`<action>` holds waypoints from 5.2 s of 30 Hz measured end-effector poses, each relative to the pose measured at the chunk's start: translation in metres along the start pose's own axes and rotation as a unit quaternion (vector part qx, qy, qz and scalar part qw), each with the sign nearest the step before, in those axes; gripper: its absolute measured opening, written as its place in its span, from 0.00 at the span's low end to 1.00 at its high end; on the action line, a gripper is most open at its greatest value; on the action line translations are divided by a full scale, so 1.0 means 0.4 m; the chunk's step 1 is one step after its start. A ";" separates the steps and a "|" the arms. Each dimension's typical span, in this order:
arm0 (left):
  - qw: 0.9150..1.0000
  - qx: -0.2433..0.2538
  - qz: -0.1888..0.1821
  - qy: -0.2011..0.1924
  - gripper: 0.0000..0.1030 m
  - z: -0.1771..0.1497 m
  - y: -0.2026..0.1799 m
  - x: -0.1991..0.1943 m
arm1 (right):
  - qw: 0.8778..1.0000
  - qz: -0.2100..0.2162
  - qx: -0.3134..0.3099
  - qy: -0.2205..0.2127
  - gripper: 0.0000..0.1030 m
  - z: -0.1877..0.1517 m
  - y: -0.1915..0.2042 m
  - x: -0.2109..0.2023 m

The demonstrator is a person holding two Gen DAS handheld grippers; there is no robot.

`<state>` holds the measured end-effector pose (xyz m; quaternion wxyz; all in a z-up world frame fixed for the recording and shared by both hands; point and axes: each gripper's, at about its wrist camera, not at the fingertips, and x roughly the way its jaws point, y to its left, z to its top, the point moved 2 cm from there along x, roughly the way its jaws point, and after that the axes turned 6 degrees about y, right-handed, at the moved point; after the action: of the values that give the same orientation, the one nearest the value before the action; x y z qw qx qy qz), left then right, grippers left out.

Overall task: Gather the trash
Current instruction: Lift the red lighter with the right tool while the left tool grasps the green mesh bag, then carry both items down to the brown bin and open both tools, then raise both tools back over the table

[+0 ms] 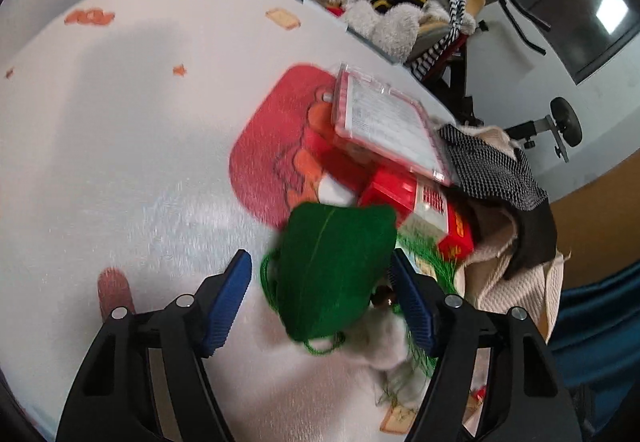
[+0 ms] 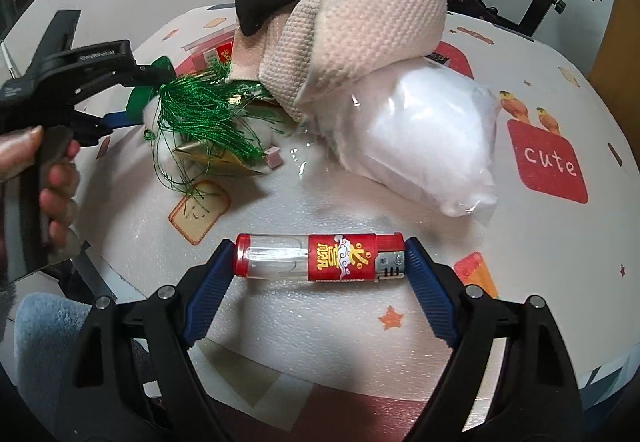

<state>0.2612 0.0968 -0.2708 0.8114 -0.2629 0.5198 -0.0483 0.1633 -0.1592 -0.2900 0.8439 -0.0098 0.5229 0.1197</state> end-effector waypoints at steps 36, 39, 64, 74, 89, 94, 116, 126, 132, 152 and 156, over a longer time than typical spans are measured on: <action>0.970 0.189 -0.062 -0.143 0.43 0.007 -0.309 -0.551 | 0.995 0.030 -0.014 -0.098 0.81 0.018 -0.005 -0.249; 0.970 0.182 -0.067 -0.143 0.43 0.003 -0.296 -0.571 | 0.994 0.032 -0.015 -0.102 0.81 0.017 -0.002 -0.259; 0.970 0.209 -0.122 -0.032 0.43 -0.373 -0.214 -0.441 | 0.991 0.032 -0.039 -0.125 0.81 -0.067 0.009 -0.347; 0.953 0.261 -0.121 0.098 0.43 -0.670 -0.166 -0.234 | 0.994 0.033 -0.021 -0.103 0.81 -0.195 -0.036 -0.322; 0.948 0.289 -0.018 0.136 0.76 -0.741 -0.118 -0.056 | 0.997 0.031 -0.008 -0.068 0.81 -0.268 -0.046 -0.266; 0.959 0.266 -0.012 0.094 0.83 -0.703 -0.106 -0.117 | 0.998 0.034 -0.006 -0.058 0.81 -0.291 -0.037 -0.248; 0.968 0.206 0.072 -0.124 0.90 -0.636 0.002 -0.347 | 0.998 0.047 -0.034 0.014 0.81 -0.402 0.053 -0.097; 0.967 0.211 0.070 -0.124 0.90 -0.644 0.005 -0.327 | 0.996 0.030 -0.058 0.065 0.81 -0.423 0.083 -0.020; 0.971 0.196 0.067 -0.120 0.90 -0.631 0.029 -0.325 | 0.991 0.019 -0.081 0.106 0.81 -0.434 0.119 0.033; 0.976 0.170 0.073 -0.117 0.90 -0.592 0.035 -0.320 | 0.999 -0.009 -0.039 -0.003 0.94 -0.328 0.039 -0.106; 0.976 0.164 0.071 -0.121 0.90 -0.558 0.023 -0.326 | 0.999 -0.003 -0.026 -0.025 0.94 -0.272 0.006 -0.136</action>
<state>0.0063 0.0668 -0.2403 0.9017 -0.0924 0.4201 -0.0433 0.0438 -0.1829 -0.2909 0.8565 -0.0306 0.4982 0.1309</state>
